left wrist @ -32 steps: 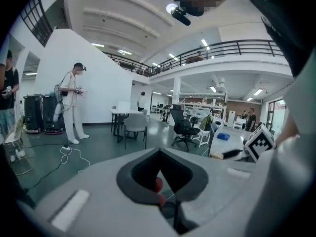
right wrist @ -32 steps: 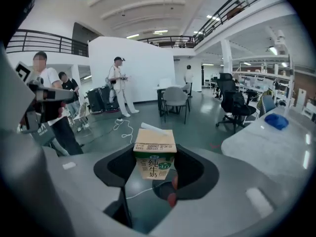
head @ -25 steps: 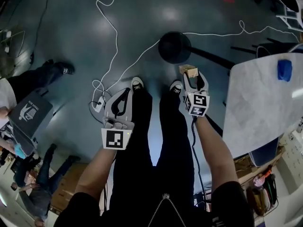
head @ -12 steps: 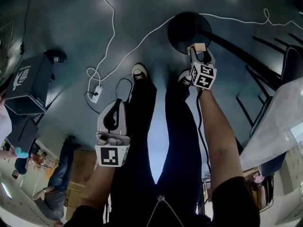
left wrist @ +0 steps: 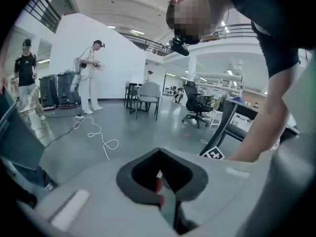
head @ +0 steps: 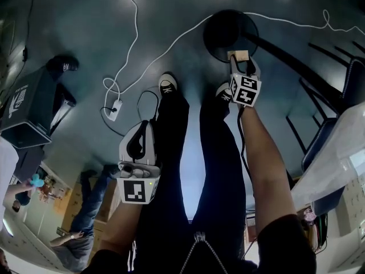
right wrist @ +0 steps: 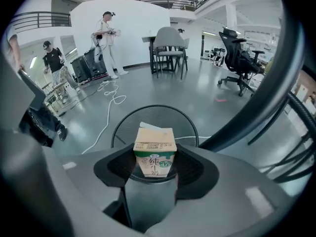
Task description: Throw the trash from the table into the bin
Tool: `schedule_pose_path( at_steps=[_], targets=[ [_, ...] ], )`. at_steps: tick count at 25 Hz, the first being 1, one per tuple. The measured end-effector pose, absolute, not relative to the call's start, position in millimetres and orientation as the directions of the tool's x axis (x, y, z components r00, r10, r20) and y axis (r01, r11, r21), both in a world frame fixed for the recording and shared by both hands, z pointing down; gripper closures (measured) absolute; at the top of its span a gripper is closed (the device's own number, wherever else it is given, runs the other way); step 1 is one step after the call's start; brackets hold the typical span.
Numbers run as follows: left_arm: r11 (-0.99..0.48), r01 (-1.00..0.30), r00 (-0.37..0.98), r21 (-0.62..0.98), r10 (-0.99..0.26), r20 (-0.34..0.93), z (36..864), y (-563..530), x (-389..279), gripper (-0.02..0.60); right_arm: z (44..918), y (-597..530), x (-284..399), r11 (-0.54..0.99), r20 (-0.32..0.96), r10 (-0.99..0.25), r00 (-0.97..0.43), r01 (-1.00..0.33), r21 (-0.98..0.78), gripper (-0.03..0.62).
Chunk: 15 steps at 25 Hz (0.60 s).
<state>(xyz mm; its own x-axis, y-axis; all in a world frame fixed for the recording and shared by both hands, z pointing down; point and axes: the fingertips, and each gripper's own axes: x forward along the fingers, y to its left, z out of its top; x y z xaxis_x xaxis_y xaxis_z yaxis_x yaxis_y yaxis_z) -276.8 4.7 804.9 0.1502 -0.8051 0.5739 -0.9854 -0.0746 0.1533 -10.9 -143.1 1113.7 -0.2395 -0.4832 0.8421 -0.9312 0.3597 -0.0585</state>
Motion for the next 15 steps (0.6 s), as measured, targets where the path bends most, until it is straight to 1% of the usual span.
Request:
schedule_pose_path(
  at_steps=[2, 7, 11, 15],
  targets=[
    [-0.066, -0.986, 0.145, 0.156, -0.801, 0.581, 806.4, 10.1, -274.4, 0.581, 1122.5, -131.8, -4.8, 0.363, 0.871, -0.44, -0.22, -0.93, -0.052, 0.326],
    [-0.054, -0.988, 0.13, 0.145, -0.794, 0.594, 807.7, 19.0, -269.0, 0.581, 1153.4, -110.9, 2.6, 0.428, 0.94, -0.276, -0.199, -0.901, -0.065, 0.326],
    [-0.046, -0.992, 0.109, 0.12, -0.799, 0.591, 808.4, 21.6, -269.9, 0.581, 1162.4, -124.6, 0.5, 0.431, 0.956, -0.226, -0.189, -0.899, -0.076, 0.326],
    [-0.034, -0.995, 0.083, 0.093, -0.801, 0.593, 806.9, 21.9, -273.1, 0.581, 1167.7, -118.6, -3.4, 0.479, 0.969, -0.168, -0.183, -0.874, -0.082, 0.322]
  ],
)
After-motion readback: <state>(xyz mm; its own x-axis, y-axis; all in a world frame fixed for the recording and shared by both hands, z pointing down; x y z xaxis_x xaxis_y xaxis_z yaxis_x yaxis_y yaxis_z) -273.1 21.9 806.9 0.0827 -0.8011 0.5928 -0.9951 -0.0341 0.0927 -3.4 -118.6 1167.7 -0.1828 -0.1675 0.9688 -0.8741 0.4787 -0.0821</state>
